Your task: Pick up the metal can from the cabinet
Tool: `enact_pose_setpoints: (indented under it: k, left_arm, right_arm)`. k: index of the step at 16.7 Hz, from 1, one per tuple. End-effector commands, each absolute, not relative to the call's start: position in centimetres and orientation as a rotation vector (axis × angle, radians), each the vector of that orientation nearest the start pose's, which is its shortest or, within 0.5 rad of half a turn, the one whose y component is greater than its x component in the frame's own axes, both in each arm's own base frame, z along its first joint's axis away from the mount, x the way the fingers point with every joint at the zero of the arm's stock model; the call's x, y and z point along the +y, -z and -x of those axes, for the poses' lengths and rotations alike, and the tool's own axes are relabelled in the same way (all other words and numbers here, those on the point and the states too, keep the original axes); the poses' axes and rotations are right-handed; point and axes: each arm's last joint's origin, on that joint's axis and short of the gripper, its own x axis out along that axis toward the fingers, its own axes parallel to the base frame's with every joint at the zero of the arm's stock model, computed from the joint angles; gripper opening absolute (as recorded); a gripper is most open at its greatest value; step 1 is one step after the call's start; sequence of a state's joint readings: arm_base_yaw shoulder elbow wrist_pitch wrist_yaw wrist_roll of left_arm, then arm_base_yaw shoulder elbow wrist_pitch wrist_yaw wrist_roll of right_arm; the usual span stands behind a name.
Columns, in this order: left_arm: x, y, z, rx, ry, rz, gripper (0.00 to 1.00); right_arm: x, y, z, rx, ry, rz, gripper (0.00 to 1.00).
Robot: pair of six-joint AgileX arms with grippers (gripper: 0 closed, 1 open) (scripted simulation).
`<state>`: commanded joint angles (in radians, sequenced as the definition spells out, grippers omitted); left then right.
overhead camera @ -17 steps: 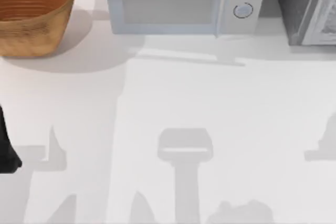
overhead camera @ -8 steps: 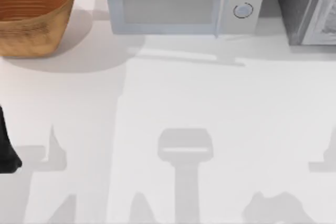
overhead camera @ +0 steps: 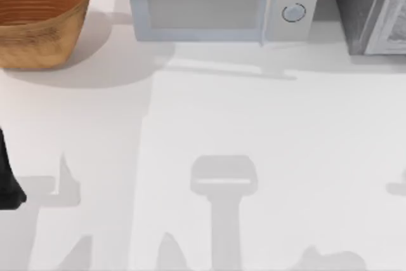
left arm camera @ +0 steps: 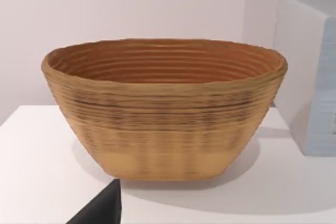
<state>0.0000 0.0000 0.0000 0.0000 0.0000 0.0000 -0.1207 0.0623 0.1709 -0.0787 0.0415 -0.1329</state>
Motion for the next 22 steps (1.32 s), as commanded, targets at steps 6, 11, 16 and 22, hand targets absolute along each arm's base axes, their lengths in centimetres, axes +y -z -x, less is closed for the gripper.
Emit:
enact_pose_setpoints:
  k: [6, 11, 16, 22]
  left_arm:
    - [-0.1, -16.0, -10.6, 0.0, 0.0, 0.0, 1.0]
    - [-0.1, -16.0, -10.6, 0.0, 0.0, 0.0, 1.0]
    - [-0.1, -16.0, -10.6, 0.0, 0.0, 0.0, 1.0]
    - [-0.1, -16.0, -10.6, 0.0, 0.0, 0.0, 1.0]
  right_arm:
    - [-2.7, -33.9, -4.5, -0.063, 0.636, 0.514, 0.0]
    - [3.3, -46.8, 3.6, 0.016, 1.239, 0.944, 0.0]
    - [20.0, -53.9, 6.3, 0.317, 1.991, 1.362, 0.0]
    - [38.1, -47.4, -11.1, -0.775, -2.346, -1.259, 0.0]
